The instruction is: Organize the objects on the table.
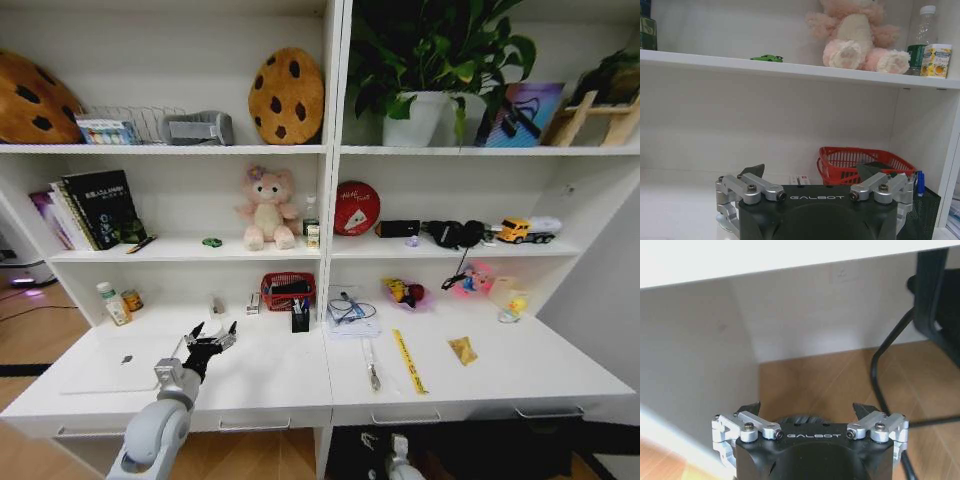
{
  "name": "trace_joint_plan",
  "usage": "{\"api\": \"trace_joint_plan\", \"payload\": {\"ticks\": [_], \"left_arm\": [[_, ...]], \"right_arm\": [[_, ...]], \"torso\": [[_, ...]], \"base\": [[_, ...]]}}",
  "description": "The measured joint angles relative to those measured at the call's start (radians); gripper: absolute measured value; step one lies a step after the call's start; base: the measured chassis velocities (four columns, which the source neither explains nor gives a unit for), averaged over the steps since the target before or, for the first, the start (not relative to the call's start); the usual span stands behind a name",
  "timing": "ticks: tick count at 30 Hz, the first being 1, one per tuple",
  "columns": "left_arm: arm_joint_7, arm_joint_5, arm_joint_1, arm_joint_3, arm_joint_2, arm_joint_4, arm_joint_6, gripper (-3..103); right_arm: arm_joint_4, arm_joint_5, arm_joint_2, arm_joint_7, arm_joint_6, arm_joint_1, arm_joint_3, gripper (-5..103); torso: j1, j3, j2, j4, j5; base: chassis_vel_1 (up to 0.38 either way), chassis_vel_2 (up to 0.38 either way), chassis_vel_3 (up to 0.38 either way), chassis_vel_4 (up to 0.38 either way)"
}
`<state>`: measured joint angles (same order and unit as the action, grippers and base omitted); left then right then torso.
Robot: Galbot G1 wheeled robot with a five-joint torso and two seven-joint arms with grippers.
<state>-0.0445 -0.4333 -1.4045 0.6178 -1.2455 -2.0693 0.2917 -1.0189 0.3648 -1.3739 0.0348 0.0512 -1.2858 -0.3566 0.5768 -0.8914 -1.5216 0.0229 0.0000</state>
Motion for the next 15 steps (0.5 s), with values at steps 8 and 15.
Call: {"api": "trace_joint_plan", "payload": {"ticks": [8, 15], "left_arm": [[0.000, 0.000, 0.000, 0.000, 0.000, 0.000, 0.000, 100], [0.000, 0.000, 0.000, 0.000, 0.000, 0.000, 0.000, 100]], "right_arm": [[-0.434, -0.008, -0.011, 0.088, 0.154, -0.312, 0.021, 100], [-0.809, 0.032, 0.016, 0.269, 0.278, -0.503, 0.033, 100]], "torso": [[0.000, 0.000, 0.000, 0.0003, 0.0000], [0.000, 0.000, 0.000, 0.0000, -0.0001]], "base": [[0.000, 0.000, 0.000, 0.000], [0.000, 0.000, 0.000, 0.000]]}}
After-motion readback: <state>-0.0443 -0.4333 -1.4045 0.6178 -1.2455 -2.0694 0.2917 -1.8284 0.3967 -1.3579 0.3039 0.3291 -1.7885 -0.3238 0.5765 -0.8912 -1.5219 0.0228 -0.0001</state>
